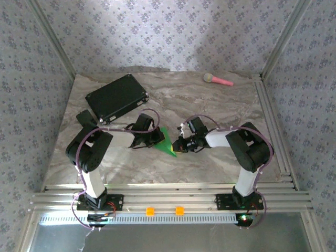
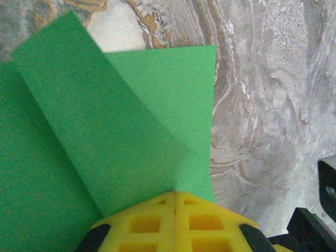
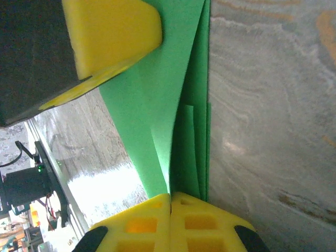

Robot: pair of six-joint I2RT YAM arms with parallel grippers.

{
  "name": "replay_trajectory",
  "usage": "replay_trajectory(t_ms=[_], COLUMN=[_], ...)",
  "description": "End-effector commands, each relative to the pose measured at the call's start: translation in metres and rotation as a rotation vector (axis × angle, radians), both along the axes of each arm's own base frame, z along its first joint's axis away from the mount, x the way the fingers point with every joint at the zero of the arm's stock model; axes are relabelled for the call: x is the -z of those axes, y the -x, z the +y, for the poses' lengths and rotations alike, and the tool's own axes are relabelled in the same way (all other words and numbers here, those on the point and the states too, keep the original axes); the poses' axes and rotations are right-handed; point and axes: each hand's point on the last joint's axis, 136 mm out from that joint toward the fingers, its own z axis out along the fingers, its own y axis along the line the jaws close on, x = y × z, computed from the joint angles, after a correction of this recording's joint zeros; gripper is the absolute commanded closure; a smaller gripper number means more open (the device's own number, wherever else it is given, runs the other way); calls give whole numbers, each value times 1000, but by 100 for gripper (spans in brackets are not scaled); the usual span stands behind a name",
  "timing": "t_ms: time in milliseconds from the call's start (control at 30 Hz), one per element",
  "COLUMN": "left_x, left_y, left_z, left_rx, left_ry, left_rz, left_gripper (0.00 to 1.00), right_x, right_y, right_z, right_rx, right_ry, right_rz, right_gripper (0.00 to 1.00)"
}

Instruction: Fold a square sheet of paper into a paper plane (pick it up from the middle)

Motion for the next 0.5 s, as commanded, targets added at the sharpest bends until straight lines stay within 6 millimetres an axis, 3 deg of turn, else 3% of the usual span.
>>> replay_trajectory(t_ms=[0,400,467], left_x=[36,39,39], left_y=[15,17,17], left_z=[24,28,27], left_rx=[-29,-40,-37], left_ry=[-120,-129,-126], left_rz=[85,88,90], left_gripper=[95,95,95], right_x=[22,14,13], right_y=[23,32,31], right_z=[-11,-14,-14], right_rx=[-21,-35,-37], right_ry=[64,58,59], right_rz=[78,82,76], right_gripper=[95,89,83])
